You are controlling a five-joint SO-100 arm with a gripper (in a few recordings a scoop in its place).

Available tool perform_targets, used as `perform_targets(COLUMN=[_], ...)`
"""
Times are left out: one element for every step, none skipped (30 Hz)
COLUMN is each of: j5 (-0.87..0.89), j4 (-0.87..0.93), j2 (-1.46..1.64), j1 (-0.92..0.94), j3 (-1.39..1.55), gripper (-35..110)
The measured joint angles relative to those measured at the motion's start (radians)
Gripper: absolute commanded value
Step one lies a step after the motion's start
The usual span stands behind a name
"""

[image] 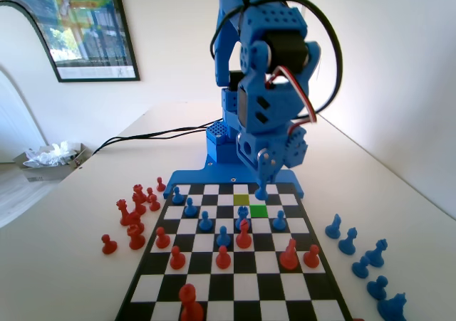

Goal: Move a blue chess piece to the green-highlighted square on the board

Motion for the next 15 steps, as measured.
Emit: perform_targets(j5=[0.000,0.000,-0.002,-0.005,-0.008,-0.009,-0.009,-0.014,-0.020,-0.025,-0.026,-0.029,-0.028,-0.026,-0.020], j4=[-0.003,-0.003,-0.003,-0.003,-0.011,-0.017,-0.026,-0.034,-0.043,-0.049,-0.052,-0.054,-0.064,-0.069,-0.071], j2=[-0.008,-0.009,-0.017,-0.023,-0.029,-0.029,-0.031,-0.031,-0.031,-0.031,-0.031,-0.031,-0.031,-0.031,-0.031], j1=[0.000,0.005,0.008,0.008,0.009,0.009,0.008,0.008,0.009,0.011,0.014,0.018,0.023,0.026,0.031], j3=[0.000,0.000,0.000,0.000,0.000,0.000,0.000,0.000,0.000,0.000,0.000,0.000,0.000,0.000,0.000], gripper=[1,1,1,1,1,1,1,1,1,1,2,3,3,4,4])
